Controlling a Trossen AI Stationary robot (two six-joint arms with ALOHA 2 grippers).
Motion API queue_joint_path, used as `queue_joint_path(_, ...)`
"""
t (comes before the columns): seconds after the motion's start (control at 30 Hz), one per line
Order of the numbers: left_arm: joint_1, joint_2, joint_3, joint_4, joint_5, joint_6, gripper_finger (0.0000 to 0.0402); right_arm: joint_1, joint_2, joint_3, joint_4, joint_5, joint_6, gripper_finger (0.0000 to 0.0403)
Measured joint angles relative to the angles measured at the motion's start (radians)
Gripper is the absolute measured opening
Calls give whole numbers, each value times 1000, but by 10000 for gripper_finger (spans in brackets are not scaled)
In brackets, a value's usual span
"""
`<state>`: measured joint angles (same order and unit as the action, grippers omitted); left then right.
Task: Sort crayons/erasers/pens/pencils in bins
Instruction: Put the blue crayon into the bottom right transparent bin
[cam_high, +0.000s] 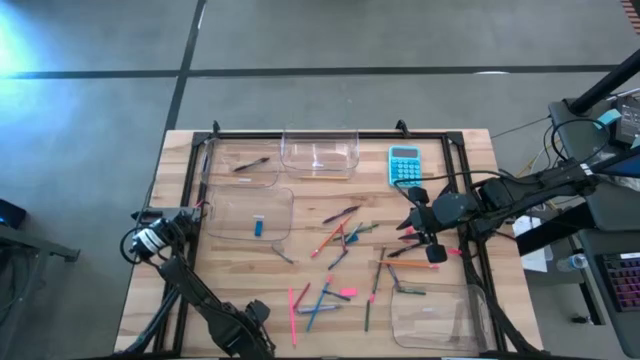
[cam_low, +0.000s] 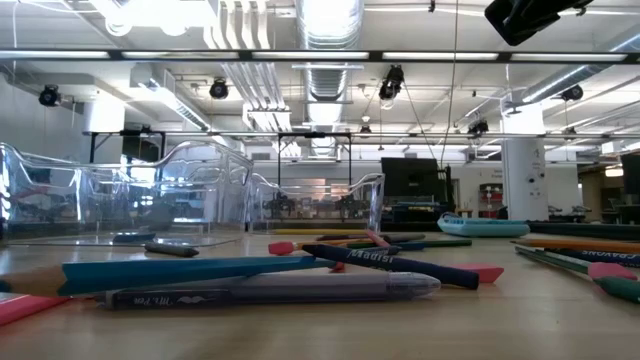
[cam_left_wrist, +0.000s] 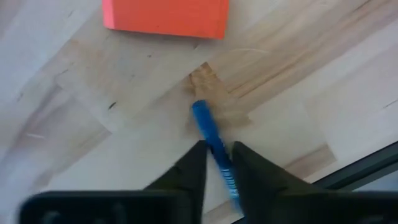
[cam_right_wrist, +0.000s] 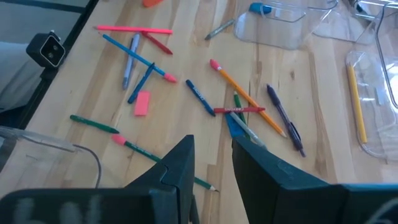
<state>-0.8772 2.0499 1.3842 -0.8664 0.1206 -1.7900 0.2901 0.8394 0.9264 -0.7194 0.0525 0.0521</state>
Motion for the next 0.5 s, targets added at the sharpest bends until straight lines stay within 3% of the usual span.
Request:
queue_joint_path(0.1, 0, 1, 0, -4, 2, 28, 11, 0, 0, 0, 0, 0, 0, 100)
queue_joint_path(0.33, -1, -58, -4, -18, -19, 78, 5, 0, 0, 0, 0, 0, 0, 100)
queue_joint_path(0.5, -10, -171, -8, -87, -253, 111, 3, 0, 0, 0, 0, 0, -2, 100)
